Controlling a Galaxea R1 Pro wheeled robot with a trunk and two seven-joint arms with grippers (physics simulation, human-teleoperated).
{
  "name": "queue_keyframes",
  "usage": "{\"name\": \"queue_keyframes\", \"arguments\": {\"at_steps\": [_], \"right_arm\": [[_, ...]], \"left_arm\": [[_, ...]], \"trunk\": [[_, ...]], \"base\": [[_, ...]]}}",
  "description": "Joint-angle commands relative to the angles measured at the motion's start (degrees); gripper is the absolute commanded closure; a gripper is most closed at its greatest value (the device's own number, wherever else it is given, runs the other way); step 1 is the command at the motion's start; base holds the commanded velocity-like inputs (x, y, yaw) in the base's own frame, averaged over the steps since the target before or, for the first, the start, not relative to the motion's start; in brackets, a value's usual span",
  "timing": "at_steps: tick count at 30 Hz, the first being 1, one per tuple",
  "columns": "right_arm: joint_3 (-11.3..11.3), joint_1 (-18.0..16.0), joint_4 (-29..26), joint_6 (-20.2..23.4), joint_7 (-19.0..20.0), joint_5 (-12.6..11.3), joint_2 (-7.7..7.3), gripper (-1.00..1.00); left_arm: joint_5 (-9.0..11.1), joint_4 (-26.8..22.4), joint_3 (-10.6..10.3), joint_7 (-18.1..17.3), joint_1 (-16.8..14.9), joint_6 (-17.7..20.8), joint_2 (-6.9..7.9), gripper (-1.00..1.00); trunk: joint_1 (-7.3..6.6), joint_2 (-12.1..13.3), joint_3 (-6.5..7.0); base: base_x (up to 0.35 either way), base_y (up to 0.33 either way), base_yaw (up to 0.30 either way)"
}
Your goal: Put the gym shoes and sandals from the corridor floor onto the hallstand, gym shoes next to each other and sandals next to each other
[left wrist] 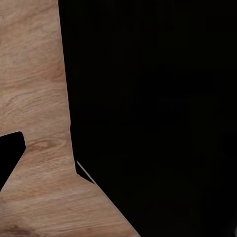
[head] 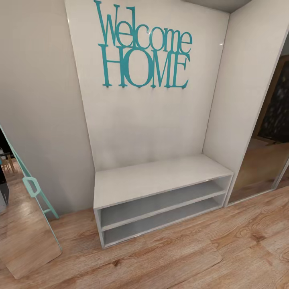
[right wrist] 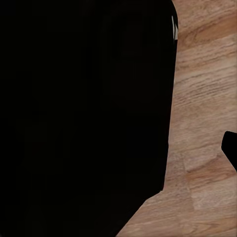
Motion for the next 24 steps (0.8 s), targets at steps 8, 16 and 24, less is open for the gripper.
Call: {"name": "queue_keyframes", "arguments": {"at_steps": [8, 16, 24], "right_arm": [[-0.1, 0.0, -0.2, 0.0, 0.0, 0.0, -0.08, -1.0], [-0.1, 0.0, -0.3, -0.1, 0.0, 0.0, -0.09, -1.0], [0.0, 0.0, -0.3, -0.1, 0.0, 0.2, -0.1, -1.0]], "left_arm": [[0.0, -0.1, -0.1, 0.0, -0.1, 0.1, -0.01, -1.0], [-0.3, -1.6, -0.2, 0.3, -2.3, 0.1, 0.07, -1.0], [-0.5, -7.0, -0.3, 0.4, -3.6, 0.1, -0.02, -1.0]], "trunk": [[0.0, 0.0, -0.03], [0.0, 0.0, -0.03], [0.0, 0.0, -0.03]], "base": [[0.0, 0.0, 0.0], [0.0, 0.0, 0.0], [0.0, 0.0, 0.0]]}}
